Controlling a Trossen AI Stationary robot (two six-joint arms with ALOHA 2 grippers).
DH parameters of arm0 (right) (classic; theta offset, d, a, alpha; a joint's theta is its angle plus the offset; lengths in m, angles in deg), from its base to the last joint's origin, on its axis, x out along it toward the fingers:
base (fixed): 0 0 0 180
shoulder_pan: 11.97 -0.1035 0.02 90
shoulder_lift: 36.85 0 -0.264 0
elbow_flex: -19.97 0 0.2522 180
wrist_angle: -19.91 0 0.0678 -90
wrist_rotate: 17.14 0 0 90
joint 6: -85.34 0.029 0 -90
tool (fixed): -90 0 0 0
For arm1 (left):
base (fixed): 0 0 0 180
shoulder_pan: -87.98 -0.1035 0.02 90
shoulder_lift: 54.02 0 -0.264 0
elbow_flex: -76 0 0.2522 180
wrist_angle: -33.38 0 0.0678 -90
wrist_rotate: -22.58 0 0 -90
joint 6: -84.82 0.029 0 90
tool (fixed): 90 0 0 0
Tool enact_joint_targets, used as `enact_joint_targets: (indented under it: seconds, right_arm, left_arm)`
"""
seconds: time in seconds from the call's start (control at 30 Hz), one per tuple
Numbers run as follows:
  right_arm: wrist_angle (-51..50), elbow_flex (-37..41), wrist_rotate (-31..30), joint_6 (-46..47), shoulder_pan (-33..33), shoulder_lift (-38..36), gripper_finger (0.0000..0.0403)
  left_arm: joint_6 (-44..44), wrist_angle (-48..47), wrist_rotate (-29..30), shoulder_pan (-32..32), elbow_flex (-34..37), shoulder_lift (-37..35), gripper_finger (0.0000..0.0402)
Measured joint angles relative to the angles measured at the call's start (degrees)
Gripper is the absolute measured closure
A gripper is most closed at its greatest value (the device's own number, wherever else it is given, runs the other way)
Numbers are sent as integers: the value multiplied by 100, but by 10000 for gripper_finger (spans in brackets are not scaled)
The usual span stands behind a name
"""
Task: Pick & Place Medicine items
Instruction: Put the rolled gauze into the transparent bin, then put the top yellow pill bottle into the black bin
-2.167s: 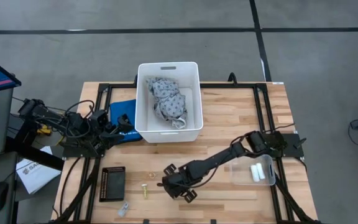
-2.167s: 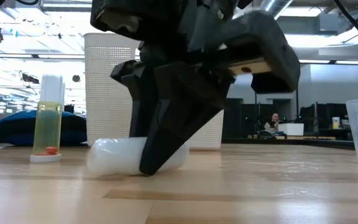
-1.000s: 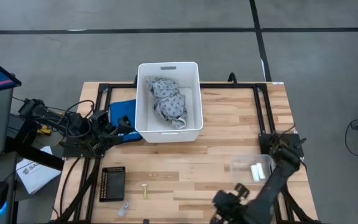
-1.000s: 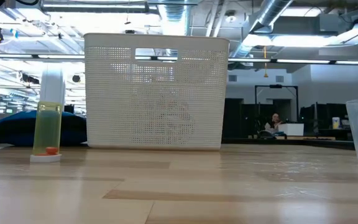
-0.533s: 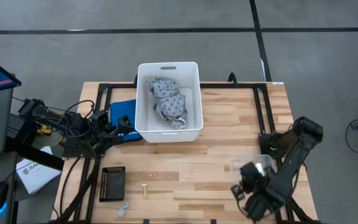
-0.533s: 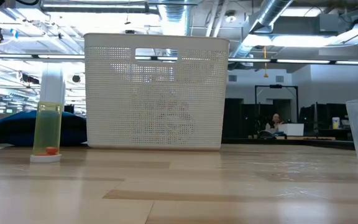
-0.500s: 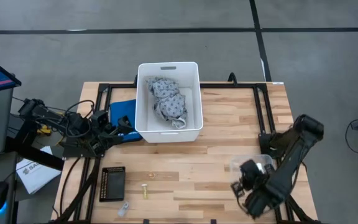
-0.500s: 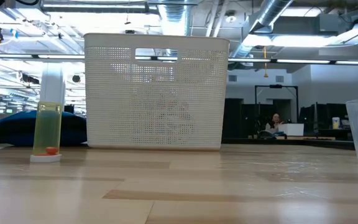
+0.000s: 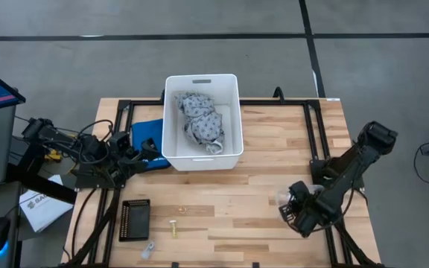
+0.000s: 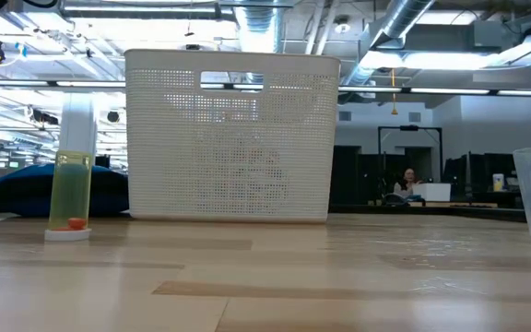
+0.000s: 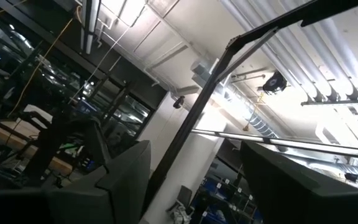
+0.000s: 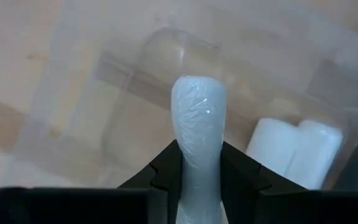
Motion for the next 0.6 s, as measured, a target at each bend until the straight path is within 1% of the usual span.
enact_joint_targets:
  seconds: [0.2, 0.3, 0.4, 0.6]
  right_arm:
    - [119, 190, 14, -83, -97, -25, 319]
    - [117, 192, 15, -132, -164, 8, 311]
    - [116, 192, 27, -141, -207, 8, 289]
    - [14, 192, 193, -154, -274, 5, 224]
  left_arm:
    - [-68, -1, 17, 0, 0, 0, 160]
    - [-66, -1, 37, 0, 0, 0, 160]
    - [-64, -1, 57, 0, 0, 0, 160]
    - [-64, -3, 85, 0, 0, 0, 160]
